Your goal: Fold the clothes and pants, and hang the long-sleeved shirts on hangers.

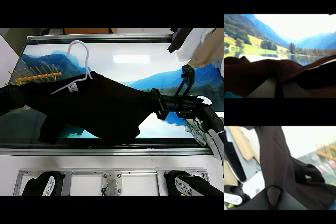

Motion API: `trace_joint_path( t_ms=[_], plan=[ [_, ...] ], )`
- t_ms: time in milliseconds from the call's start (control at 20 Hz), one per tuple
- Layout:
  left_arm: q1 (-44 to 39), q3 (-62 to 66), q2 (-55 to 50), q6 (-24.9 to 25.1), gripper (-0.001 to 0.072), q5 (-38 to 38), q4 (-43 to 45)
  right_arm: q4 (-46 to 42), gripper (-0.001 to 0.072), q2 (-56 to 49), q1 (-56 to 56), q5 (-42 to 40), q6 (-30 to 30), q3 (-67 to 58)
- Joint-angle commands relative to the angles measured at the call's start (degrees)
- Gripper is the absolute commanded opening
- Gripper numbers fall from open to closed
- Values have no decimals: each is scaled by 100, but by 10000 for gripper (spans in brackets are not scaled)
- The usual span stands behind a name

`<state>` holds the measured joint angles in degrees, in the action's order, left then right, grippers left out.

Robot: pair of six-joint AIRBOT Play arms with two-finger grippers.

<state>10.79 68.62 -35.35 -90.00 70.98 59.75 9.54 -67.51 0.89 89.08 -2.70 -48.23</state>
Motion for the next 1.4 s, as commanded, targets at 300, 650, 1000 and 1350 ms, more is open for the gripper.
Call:
trace_joint_path(
  t_ms=[300,650,1000,1350],
  plan=[
    [-2931,765,-933,-1182,22,-221,2201,334,11,0,-710,-468,101,20],
    [-4854,1781,-2205,-1644,23,85,3187,339,11,0,-780,-527,98,20],
    [-4865,1779,-1969,-1648,24,214,3217,339,11,-2,-780,-529,98,20],
    [-4865,1779,-1895,-1641,506,428,3176,339,11,0,-780,-527,98,20]
  ],
)
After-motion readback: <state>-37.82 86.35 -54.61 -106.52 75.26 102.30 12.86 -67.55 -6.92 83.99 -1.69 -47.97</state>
